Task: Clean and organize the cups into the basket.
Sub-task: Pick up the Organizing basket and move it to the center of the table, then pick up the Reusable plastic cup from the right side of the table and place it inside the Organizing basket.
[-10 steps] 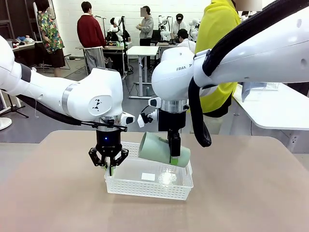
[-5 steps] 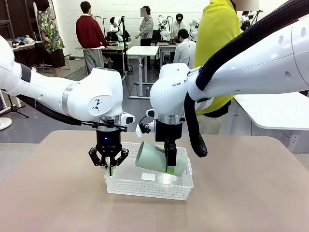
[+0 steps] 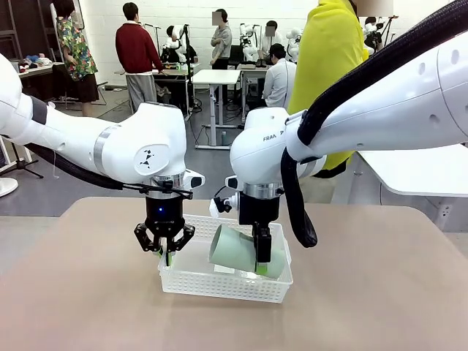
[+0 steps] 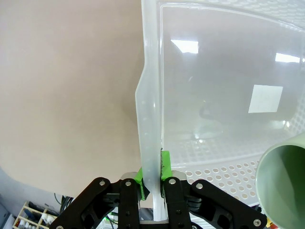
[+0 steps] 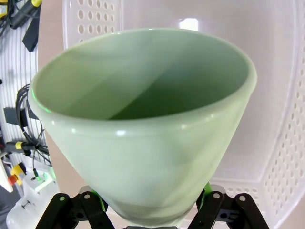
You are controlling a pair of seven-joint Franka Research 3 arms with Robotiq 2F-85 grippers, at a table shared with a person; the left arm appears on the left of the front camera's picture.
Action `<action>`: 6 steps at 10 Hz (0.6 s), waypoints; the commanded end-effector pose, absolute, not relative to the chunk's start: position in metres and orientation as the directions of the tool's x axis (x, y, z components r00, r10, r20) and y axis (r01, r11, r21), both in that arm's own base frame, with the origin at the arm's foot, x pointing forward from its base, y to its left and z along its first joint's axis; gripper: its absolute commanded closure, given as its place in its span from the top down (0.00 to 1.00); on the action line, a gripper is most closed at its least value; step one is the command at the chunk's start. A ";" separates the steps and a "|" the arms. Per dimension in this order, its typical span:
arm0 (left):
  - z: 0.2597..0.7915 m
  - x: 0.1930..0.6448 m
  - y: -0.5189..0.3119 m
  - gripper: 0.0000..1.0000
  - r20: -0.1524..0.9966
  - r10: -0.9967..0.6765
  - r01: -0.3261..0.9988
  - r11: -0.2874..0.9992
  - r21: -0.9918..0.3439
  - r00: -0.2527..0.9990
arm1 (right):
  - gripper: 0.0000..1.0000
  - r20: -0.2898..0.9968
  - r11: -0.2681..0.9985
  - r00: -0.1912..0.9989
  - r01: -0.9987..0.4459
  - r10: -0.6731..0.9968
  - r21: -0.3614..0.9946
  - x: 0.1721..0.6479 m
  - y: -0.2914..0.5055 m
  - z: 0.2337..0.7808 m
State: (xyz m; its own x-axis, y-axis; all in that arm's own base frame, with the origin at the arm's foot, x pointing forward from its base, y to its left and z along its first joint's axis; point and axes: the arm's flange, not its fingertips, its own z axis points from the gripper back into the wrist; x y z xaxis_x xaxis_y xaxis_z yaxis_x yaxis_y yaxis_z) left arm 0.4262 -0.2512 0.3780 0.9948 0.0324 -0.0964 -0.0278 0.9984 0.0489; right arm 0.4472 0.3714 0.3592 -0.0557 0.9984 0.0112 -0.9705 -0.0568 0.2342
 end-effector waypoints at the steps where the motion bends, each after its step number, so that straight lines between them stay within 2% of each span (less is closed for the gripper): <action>1: 0.379 0.426 -0.251 0.00 -0.091 0.030 -0.025 0.998 0.051 0.995 | 0.81 0.036 -0.094 -0.088 -0.959 0.996 0.267 0.441 0.372 0.355; 4: 0.379 0.426 -0.251 0.00 -0.091 0.030 -0.025 0.998 0.051 0.995 | 0.81 0.016 -0.116 -0.117 -0.950 0.993 0.289 0.436 0.375 0.350; 5: 0.379 0.426 -0.251 0.00 -0.091 0.030 -0.025 0.998 0.051 0.995 | 1.00 0.013 -0.113 -0.114 -0.949 0.993 0.294 0.435 0.374 0.350; 6: 0.379 0.426 -0.251 0.00 -0.091 0.030 -0.025 0.998 0.051 0.995 | 1.00 0.011 -0.112 -0.114 -0.949 0.993 0.294 0.435 0.374 0.350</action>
State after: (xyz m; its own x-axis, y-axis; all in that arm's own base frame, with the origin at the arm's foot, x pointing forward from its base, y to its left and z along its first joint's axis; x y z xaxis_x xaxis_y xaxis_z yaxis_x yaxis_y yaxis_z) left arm 0.4260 -0.2513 0.3778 0.9948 0.0312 -0.0968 -0.0265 0.9984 0.0491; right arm 0.4375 0.3778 0.3487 -0.1018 0.9948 0.0031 -0.9569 -0.0987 0.2730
